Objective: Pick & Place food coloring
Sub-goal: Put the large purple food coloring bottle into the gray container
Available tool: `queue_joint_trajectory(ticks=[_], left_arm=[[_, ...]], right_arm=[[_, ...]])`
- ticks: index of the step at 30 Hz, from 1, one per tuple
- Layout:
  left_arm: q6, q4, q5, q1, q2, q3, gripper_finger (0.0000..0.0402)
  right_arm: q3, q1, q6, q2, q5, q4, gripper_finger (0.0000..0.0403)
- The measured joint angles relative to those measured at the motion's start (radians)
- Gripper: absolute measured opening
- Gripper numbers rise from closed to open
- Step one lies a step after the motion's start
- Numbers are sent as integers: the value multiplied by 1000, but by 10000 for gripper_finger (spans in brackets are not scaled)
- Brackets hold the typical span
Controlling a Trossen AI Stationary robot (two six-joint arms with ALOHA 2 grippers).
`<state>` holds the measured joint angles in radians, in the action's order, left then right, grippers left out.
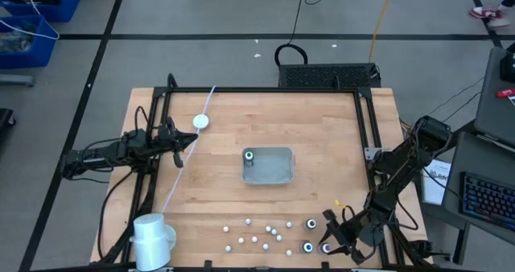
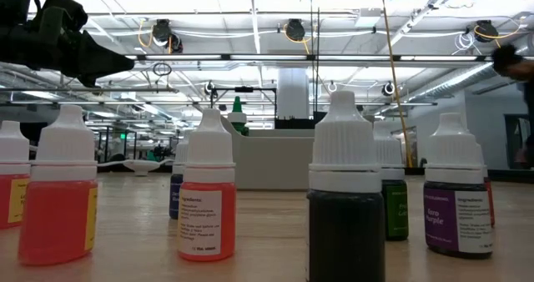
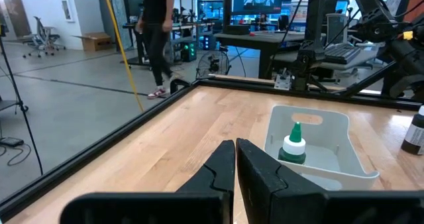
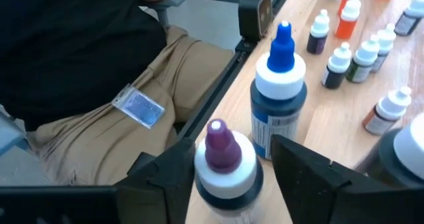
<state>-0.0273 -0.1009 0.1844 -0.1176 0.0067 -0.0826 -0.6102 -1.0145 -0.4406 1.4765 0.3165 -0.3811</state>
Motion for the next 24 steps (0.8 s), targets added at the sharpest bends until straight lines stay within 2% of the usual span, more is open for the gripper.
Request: queue_joint_trajectory(ticks=[10, 15, 20, 24], left_arm=[[0, 0, 0, 0, 0, 0, 21], [0, 0, 0, 0, 0, 0, 21], [1, 0, 0, 0, 0, 0, 21], [6, 0, 0, 0, 0, 0, 21]], right_arm=[[0, -1, 22, -1, 1, 11, 112], [0, -2, 106, -8, -3, 19, 110], [2, -9, 109, -96, -4, 93, 110], [2, -16, 114, -218, 16, 235, 110]])
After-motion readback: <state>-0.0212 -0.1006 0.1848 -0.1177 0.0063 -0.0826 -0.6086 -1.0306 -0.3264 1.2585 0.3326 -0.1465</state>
